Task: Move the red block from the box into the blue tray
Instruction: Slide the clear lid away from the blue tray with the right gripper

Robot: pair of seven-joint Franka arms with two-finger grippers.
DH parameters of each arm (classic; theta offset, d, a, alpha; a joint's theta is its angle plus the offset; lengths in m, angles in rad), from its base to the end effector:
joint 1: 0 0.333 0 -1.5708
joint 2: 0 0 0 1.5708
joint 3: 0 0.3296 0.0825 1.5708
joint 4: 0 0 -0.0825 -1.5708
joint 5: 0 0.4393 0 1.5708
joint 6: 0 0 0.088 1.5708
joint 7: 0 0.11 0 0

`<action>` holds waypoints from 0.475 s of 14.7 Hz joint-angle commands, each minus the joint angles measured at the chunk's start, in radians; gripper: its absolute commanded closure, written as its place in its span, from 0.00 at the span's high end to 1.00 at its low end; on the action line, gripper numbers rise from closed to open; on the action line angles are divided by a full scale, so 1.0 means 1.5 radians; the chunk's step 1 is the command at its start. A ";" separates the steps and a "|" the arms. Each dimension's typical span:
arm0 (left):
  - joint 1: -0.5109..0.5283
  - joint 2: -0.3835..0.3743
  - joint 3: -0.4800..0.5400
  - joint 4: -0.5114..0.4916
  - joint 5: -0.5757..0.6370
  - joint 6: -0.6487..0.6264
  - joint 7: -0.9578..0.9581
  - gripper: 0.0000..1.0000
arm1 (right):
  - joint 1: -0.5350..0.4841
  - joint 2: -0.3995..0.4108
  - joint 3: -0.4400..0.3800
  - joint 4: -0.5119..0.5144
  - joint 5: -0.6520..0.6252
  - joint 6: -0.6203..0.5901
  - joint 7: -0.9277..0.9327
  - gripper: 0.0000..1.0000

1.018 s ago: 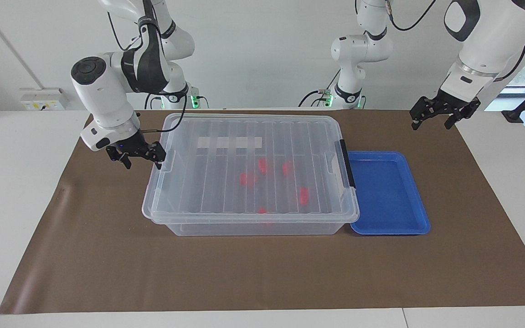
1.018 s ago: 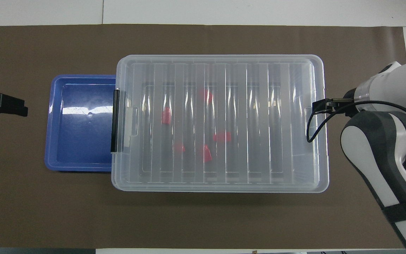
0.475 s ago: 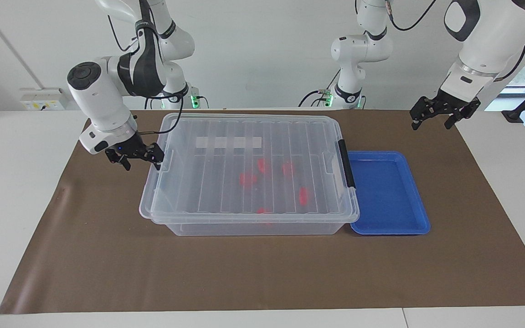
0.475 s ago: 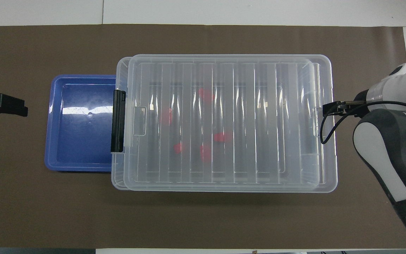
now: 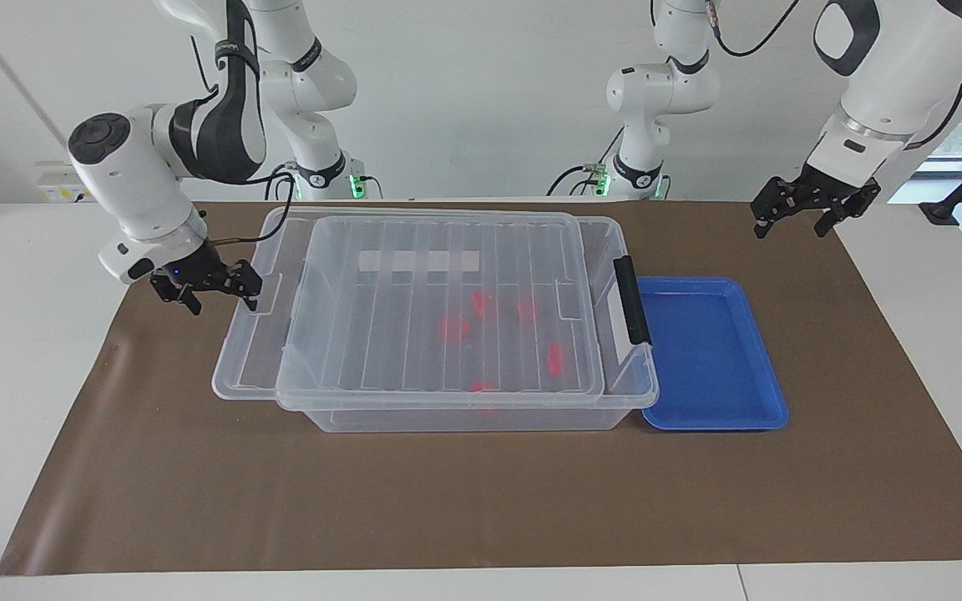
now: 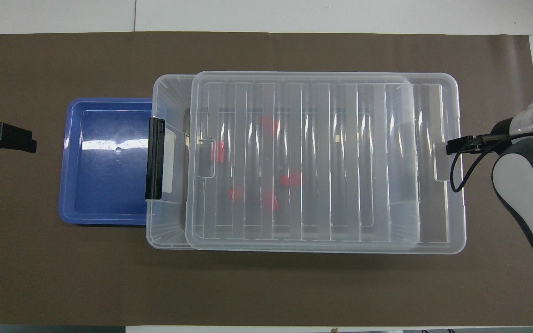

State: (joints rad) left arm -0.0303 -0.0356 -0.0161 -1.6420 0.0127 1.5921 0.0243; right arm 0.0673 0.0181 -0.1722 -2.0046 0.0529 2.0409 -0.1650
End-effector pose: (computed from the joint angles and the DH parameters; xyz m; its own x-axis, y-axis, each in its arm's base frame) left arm 0.5985 -0.0266 0.6209 0.9974 -0.0709 -0.0146 -0.0711 -0.9974 -0.0129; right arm 0.6067 -0.0604 0.4353 0.9990 0.0361 0.0250 0.0371 -0.9985 -0.0409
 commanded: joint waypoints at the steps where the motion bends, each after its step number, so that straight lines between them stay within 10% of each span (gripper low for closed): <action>1: 0.010 -0.013 -0.004 -0.012 -0.009 -0.004 0.007 1.00 | -0.029 -0.009 0.001 -0.016 0.007 0.015 -0.053 1.00; 7: 0.002 -0.014 -0.006 -0.012 -0.009 -0.009 0.007 1.00 | -0.083 -0.007 0.001 -0.011 0.004 0.014 -0.136 1.00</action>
State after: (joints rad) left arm -0.0305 -0.0356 -0.0183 -1.6420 0.0127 1.5918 0.0243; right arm -0.0230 0.0180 -0.1733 -2.0039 0.0529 2.0448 -0.3124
